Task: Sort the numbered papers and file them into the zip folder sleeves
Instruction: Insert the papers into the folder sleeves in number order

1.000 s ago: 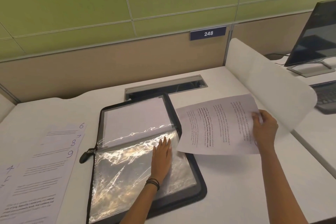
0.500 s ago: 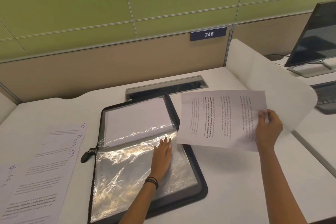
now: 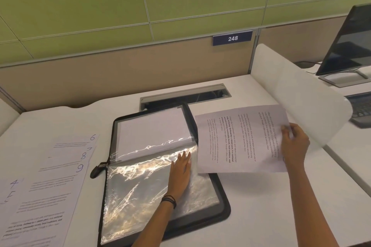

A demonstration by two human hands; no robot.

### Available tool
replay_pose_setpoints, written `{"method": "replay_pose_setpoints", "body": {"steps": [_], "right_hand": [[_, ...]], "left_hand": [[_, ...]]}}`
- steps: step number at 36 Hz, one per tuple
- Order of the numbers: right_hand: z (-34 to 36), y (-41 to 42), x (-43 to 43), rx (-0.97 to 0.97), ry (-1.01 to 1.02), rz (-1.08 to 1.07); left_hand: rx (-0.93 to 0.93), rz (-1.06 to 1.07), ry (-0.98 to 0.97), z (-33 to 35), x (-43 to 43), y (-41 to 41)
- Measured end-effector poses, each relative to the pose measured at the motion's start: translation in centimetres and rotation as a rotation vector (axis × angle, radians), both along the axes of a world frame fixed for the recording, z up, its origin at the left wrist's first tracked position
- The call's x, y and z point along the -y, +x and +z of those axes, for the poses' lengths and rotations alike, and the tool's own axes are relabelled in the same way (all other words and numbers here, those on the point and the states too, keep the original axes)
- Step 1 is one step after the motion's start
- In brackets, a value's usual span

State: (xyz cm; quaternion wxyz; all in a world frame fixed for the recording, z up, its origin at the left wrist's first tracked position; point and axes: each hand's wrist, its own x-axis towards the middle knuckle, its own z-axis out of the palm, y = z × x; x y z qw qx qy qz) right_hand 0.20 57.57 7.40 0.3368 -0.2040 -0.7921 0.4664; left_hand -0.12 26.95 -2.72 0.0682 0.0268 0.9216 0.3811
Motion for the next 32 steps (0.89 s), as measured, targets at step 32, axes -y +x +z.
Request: {"method": "replay_pose_setpoints", "body": {"steps": [32], "right_hand": [[-4.6,-0.4,-2.9,0.724,0.106,0.115]], "left_hand": [[-0.089,-0.237,-0.280,0.1,-0.4,0.0]]}}
